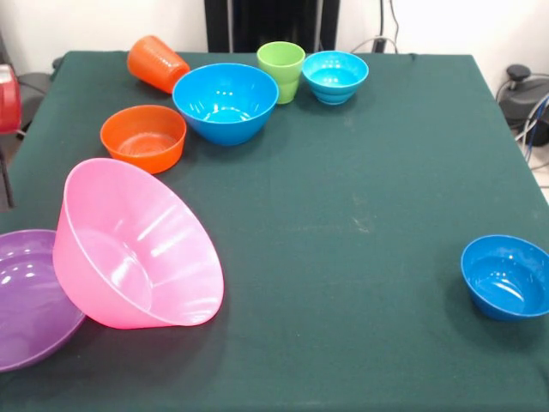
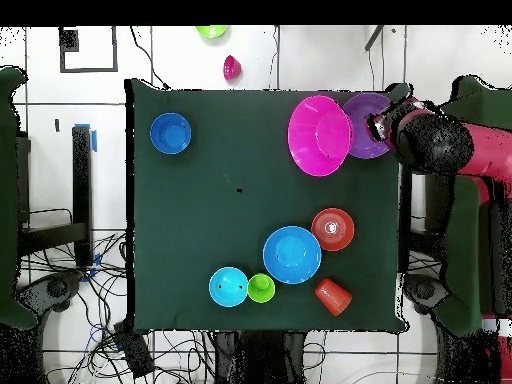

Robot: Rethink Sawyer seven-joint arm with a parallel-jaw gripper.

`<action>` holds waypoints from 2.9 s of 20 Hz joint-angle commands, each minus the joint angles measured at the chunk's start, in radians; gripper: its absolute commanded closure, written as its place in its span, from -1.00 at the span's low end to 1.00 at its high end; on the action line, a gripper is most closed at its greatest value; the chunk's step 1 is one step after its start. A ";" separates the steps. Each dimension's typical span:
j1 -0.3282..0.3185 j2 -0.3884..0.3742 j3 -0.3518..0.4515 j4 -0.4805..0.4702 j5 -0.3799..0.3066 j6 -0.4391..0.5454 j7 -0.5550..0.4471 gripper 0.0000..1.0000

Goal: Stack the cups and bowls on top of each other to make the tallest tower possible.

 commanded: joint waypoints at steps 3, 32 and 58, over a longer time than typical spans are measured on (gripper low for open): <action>0.056 0.108 -0.092 0.040 -0.077 -0.079 -0.115 -1.00; 0.575 -0.190 -0.656 0.244 -0.082 -0.234 0.717 -1.00; 0.662 -0.265 -0.729 0.355 -0.010 -0.154 0.786 -1.00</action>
